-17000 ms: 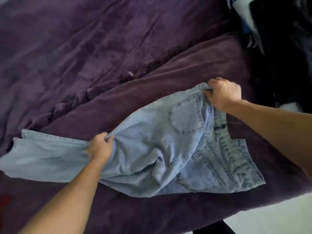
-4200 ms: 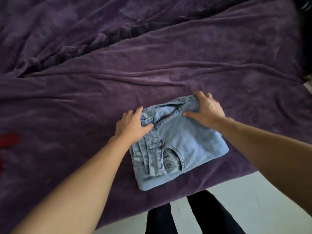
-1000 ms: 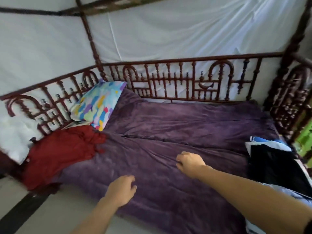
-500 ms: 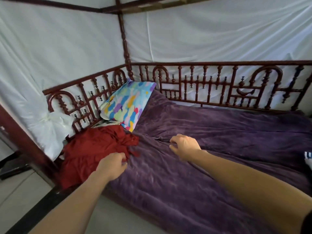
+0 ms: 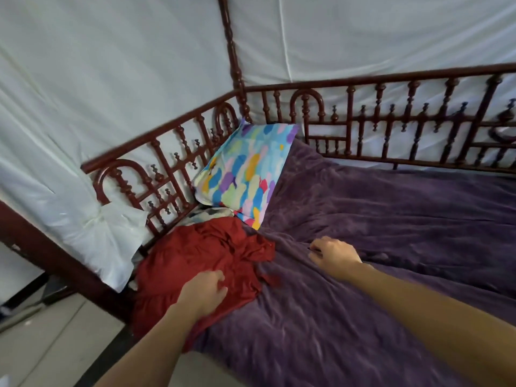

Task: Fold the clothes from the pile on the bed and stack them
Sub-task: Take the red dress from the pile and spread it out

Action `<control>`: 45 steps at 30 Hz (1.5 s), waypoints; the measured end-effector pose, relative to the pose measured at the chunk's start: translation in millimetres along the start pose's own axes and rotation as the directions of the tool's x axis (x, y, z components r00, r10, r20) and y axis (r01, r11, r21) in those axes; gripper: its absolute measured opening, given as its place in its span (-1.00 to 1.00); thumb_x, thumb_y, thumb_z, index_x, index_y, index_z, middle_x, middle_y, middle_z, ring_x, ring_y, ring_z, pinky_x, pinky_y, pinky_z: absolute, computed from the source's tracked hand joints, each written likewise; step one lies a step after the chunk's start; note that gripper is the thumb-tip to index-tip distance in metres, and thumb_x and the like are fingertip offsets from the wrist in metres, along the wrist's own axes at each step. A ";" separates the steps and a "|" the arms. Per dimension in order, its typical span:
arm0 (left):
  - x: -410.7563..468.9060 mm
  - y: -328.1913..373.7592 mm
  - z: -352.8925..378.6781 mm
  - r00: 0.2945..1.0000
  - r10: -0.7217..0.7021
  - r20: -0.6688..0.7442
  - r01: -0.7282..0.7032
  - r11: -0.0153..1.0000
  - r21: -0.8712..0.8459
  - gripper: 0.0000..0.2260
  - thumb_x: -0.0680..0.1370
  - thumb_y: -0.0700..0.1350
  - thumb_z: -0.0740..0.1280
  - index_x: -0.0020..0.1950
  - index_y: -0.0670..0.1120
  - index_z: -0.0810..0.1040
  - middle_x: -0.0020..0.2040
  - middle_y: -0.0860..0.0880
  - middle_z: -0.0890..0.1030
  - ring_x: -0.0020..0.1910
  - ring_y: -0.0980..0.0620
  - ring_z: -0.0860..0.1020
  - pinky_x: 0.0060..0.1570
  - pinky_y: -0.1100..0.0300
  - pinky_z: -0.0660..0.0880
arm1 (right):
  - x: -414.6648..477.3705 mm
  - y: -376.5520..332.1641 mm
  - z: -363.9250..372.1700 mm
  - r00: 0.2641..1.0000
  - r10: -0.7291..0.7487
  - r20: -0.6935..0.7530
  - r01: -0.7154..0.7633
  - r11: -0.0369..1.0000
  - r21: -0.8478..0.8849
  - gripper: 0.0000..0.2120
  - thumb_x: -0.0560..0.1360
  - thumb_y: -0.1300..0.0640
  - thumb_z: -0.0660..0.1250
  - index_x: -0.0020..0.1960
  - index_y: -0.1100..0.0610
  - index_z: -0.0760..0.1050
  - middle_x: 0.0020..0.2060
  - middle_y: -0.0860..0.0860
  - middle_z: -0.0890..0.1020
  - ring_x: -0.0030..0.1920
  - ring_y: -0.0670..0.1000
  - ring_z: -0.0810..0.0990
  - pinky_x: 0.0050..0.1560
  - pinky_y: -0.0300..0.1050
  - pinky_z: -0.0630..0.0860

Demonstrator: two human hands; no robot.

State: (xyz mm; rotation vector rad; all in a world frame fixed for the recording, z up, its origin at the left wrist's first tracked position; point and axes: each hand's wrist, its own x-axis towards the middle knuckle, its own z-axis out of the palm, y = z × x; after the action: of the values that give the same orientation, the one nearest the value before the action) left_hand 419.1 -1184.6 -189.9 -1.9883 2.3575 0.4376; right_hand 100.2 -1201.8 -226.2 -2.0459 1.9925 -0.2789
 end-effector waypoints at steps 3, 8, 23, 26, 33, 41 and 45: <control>32.4 -44.7 -1.3 0.996 -0.064 0.064 0.064 0.998 0.002 -0.68 0.54 0.03 0.30 0.26 -0.04 0.51 0.13 -0.02 0.61 0.18 0.00 0.54 0.16 0.19 0.42 | 42.1 -20.7 27.6 0.996 -0.004 0.086 0.002 1.000 0.024 -0.66 0.58 -0.11 0.18 0.28 0.01 0.44 0.23 0.01 0.50 0.19 0.11 0.53 0.07 -0.03 0.44; 83.0 -103.4 5.8 0.980 -0.133 0.147 0.135 0.991 -0.004 -0.70 0.54 0.02 0.30 0.23 -0.03 0.53 0.15 -0.01 0.61 0.17 0.00 0.55 0.16 0.18 0.44 | 96.4 -53.9 84.8 0.983 0.005 0.183 -0.010 1.000 0.027 -0.66 0.56 -0.12 0.18 0.25 0.02 0.45 0.21 0.03 0.51 0.20 0.13 0.53 0.08 -0.03 0.46; 300.1 -273.1 112.6 0.829 0.137 0.542 -0.275 0.944 0.182 -0.66 0.55 0.05 0.26 0.30 0.01 0.46 0.26 -0.06 0.50 0.25 -0.07 0.46 0.20 0.11 0.40 | 191.9 -133.1 296.0 0.669 0.554 0.495 -0.693 0.707 0.144 -0.59 0.53 -0.09 0.22 0.33 0.04 0.40 0.21 0.17 0.56 0.19 0.22 0.55 0.13 0.03 0.50; 333.7 -291.2 138.4 0.831 0.269 0.487 -0.432 0.863 0.261 -0.61 0.52 0.07 0.29 0.33 0.03 0.44 0.32 -0.07 0.40 0.30 -0.10 0.37 0.23 0.06 0.35 | 198.6 -155.1 334.4 0.572 0.648 0.503 -0.804 0.562 0.192 -0.34 0.47 -0.07 0.36 0.47 0.11 0.19 0.30 0.20 0.43 0.28 0.25 0.47 0.19 0.06 0.43; 440.2 -331.5 137.9 0.980 -0.058 0.189 -0.005 0.948 0.317 -0.25 0.44 0.12 0.41 0.52 0.01 0.13 0.46 -0.23 0.26 0.46 -0.24 0.18 0.34 -0.19 0.19 | 212.4 -173.1 387.3 0.413 0.817 0.402 -0.889 0.265 0.374 -0.65 0.44 0.19 0.35 0.22 0.15 0.55 0.09 0.22 0.64 0.14 0.23 0.59 0.13 -0.02 0.50; 379.7 -315.7 121.4 0.905 0.183 0.384 -0.269 0.946 0.183 -0.89 0.54 -0.05 0.32 0.01 -0.01 0.60 0.00 -0.11 0.66 0.06 -0.13 0.59 -0.05 0.12 0.47 | 164.1 -127.9 320.0 0.059 0.989 0.135 -0.948 0.013 0.318 -0.69 0.49 0.21 0.24 0.21 0.16 0.54 0.16 0.31 0.55 0.18 0.35 0.51 0.19 0.12 0.45; 309.1 -303.0 124.9 0.800 0.441 0.408 -0.483 0.876 0.001 -0.88 0.55 -0.08 0.27 0.04 -0.02 0.55 0.02 -0.02 0.62 0.05 -0.06 0.56 0.01 0.09 0.42 | 134.4 -131.5 304.5 0.041 0.979 0.201 -0.971 -0.009 0.241 -0.65 0.43 0.27 0.25 0.20 0.18 0.54 0.11 0.31 0.59 0.12 0.32 0.56 0.12 0.10 0.50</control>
State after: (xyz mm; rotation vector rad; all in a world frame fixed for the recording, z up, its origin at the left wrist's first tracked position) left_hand 635.9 -1497.6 -430.8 -1.1142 2.4994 0.6417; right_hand 327.5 -1315.7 -478.0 0.0055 2.5929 -0.2479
